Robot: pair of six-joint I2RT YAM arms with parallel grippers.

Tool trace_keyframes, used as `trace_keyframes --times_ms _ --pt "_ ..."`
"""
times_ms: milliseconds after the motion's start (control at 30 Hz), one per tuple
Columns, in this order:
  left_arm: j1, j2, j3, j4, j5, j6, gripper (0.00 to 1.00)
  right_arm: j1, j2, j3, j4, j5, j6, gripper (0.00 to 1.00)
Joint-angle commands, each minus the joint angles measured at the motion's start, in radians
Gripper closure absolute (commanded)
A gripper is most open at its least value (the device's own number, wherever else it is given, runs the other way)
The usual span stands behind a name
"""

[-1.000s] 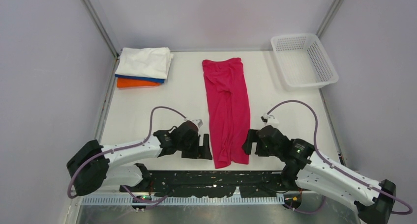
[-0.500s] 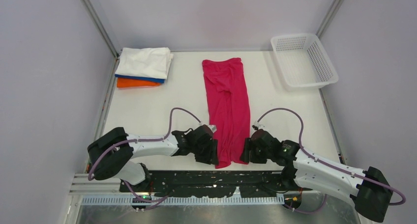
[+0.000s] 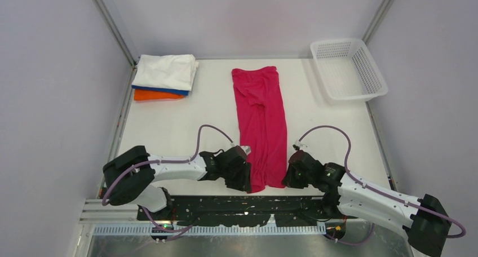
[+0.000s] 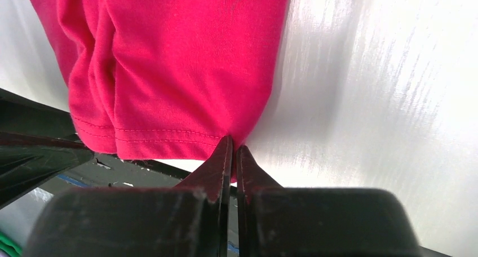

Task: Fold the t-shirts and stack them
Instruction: Grab the bottom of the folded rectangular tshirt with both arms

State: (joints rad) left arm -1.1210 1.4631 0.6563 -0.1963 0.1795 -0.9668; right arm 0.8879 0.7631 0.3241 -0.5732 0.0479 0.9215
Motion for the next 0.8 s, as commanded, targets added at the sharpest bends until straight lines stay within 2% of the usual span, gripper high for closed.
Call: trace_keyframes --times_ms 0,167,233,267,300,600,767 --pt "-0.017 0.046 0.030 0.004 -0.009 0.008 0.60 -0.001 -0.064 0.009 -0.043 0.055 0.026 0.95" --pt "-0.026 0.081 0.067 -0.029 -0.029 0.019 0.68 -0.001 -0.106 0.001 -0.064 0.072 0.041 0.95" --pt "-0.028 0.090 0.074 -0.046 -0.043 0.020 0.81 -0.002 -0.110 -0.003 -0.050 0.064 0.042 0.95" --pt "-0.028 0.090 0.073 -0.051 -0.048 0.020 0.94 -0.001 -0.110 -0.004 -0.048 0.062 0.044 0.95" --pt "-0.028 0.086 0.075 -0.058 -0.053 0.020 1.00 -0.001 -0.109 -0.005 -0.044 0.062 0.043 0.95" --pt "-0.039 -0.116 0.001 -0.111 -0.153 0.041 1.00 -0.001 -0.137 -0.012 -0.010 -0.024 -0.008 0.95" --pt "-0.048 -0.163 -0.012 -0.161 -0.121 0.062 1.00 0.013 -0.115 -0.046 0.122 -0.190 -0.021 0.95"
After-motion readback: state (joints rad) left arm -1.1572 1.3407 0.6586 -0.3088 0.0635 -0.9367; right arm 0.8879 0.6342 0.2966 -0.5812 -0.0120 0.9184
